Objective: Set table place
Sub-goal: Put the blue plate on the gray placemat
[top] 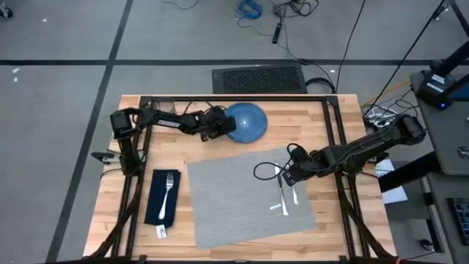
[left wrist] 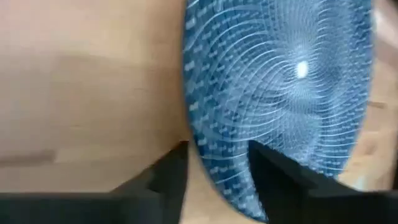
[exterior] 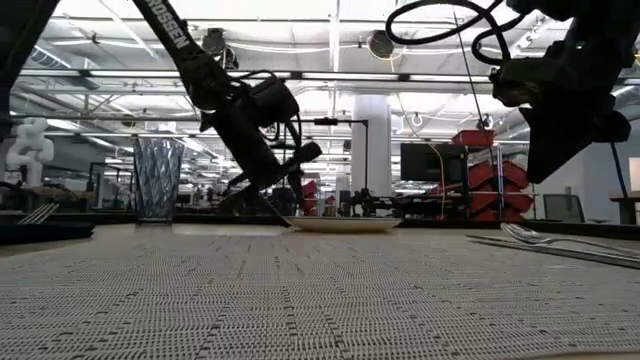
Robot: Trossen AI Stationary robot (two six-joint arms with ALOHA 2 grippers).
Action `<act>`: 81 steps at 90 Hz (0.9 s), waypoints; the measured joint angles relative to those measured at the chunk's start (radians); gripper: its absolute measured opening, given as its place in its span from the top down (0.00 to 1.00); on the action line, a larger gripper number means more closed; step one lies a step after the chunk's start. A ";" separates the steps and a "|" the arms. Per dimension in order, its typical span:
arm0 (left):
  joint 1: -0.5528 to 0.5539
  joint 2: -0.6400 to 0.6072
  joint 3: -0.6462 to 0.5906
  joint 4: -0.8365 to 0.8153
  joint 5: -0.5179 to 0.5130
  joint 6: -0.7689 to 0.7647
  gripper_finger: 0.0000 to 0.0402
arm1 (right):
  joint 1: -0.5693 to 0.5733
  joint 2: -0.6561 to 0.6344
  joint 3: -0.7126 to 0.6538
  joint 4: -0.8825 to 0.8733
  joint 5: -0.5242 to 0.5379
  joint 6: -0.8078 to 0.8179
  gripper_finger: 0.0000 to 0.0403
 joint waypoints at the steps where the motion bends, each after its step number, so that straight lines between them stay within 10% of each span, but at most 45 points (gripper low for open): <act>1: -0.003 0.003 0.000 0.006 -0.004 -0.003 0.78 | 0.000 0.000 0.000 0.000 0.001 0.001 1.00; 11: -0.029 0.017 0.001 0.066 -0.027 -0.033 0.96 | 0.000 0.000 0.000 -0.001 0.008 0.000 1.00; 81: -0.113 0.034 0.000 0.312 0.036 -0.055 1.00 | -0.002 -0.063 0.000 -0.156 0.025 0.010 1.00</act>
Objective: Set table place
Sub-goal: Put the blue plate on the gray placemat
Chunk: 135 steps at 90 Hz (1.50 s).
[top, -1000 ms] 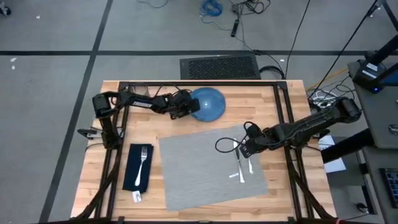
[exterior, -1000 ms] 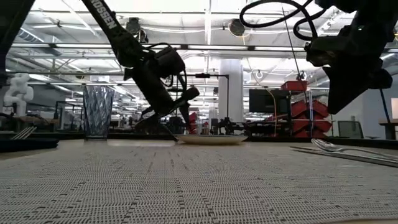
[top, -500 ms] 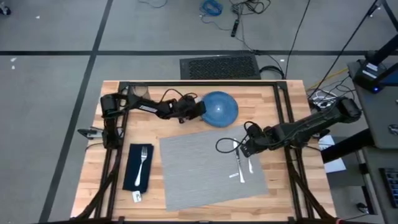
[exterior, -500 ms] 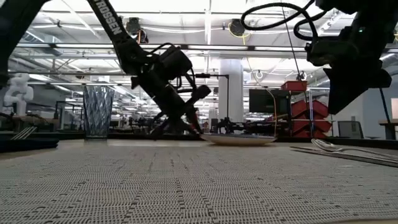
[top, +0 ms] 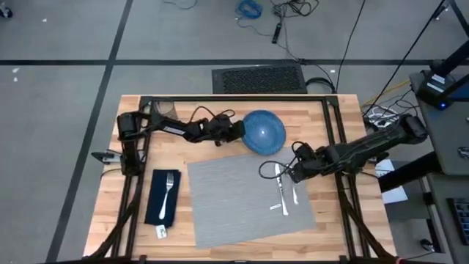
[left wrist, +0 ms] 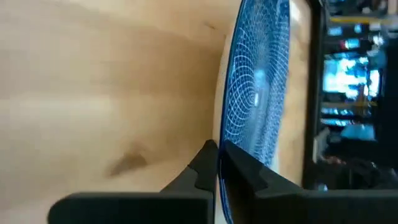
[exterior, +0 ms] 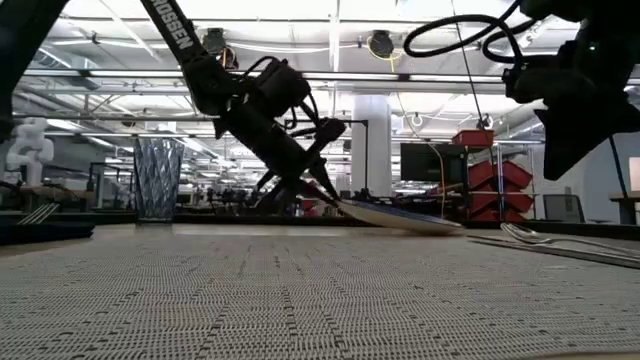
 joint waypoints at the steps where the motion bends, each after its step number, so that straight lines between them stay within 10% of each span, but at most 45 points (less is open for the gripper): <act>1: -0.003 -0.002 0.000 -0.001 0.002 0.000 1.00 | 0.000 -0.002 0.000 -0.002 0.000 0.000 1.00; 68: -0.136 -0.293 0.001 -0.551 0.133 0.350 1.00 | -0.001 -0.089 0.000 -0.072 0.031 0.010 1.00; 135: -0.400 -0.298 0.002 -0.818 0.310 0.516 1.00 | -0.046 -0.094 0.000 -0.010 0.022 -0.005 1.00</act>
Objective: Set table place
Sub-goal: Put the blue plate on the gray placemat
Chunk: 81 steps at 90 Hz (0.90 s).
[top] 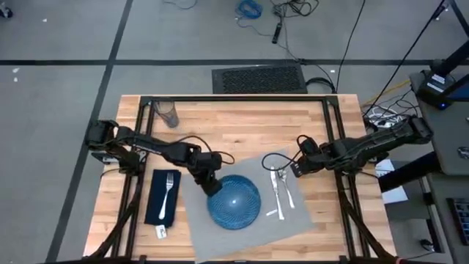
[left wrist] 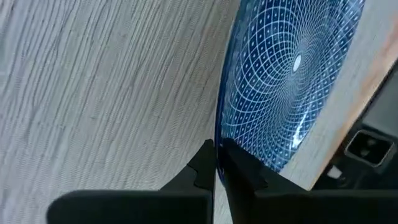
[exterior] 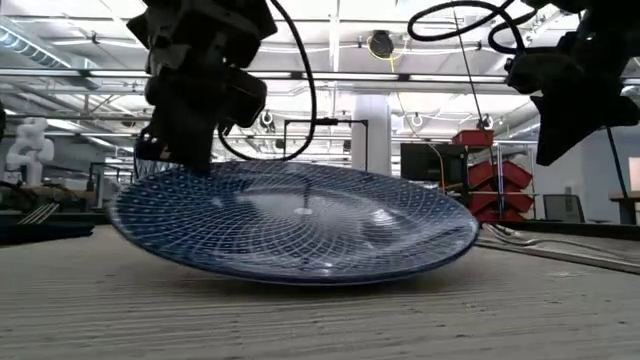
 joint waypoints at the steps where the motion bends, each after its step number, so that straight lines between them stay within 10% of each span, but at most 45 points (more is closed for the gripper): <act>1: 0.000 0.000 0.000 0.002 0.000 0.002 1.00 | 0.000 0.000 0.000 0.001 0.000 0.000 1.00; 81: -0.058 0.002 -0.001 -0.022 0.005 0.036 0.78 | 0.000 0.000 0.000 0.054 -0.050 -0.029 1.00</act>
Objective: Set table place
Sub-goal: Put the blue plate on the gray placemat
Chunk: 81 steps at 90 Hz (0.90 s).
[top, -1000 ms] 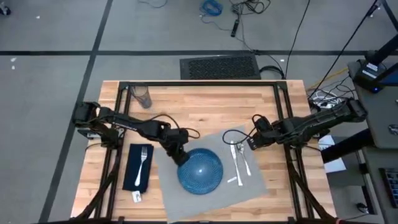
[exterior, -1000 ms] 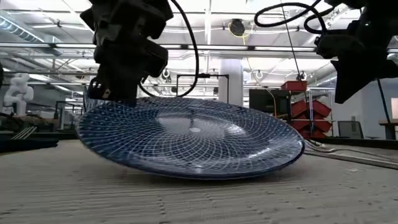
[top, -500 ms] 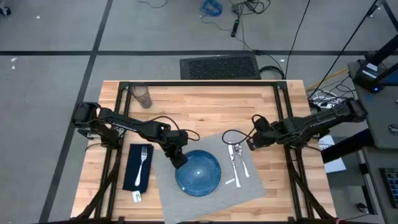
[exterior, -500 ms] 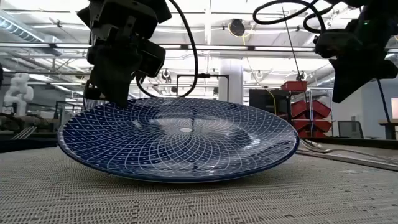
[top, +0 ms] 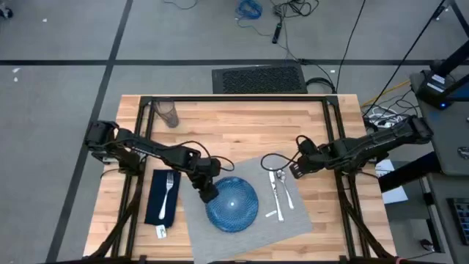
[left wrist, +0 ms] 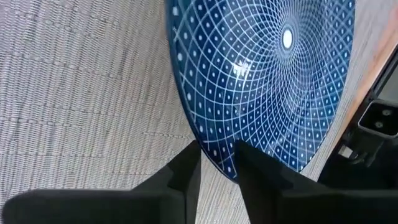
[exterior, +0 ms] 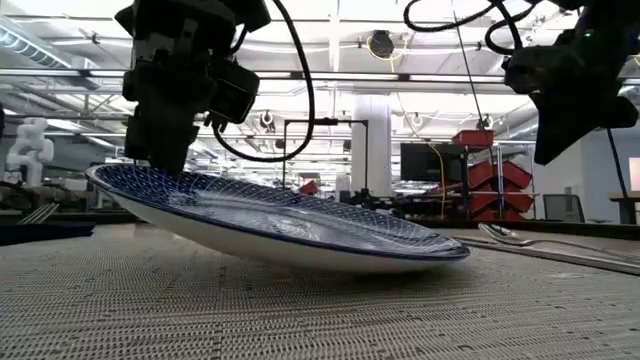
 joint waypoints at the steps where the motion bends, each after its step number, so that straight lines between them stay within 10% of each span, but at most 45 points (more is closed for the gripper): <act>1: -0.002 0.000 0.000 0.000 0.000 0.000 0.78 | 0.000 0.000 0.000 0.002 0.000 0.000 1.00; 81: -0.054 0.000 0.000 -0.063 -0.037 -0.033 0.57 | 0.000 0.000 0.000 0.022 0.004 -0.021 1.00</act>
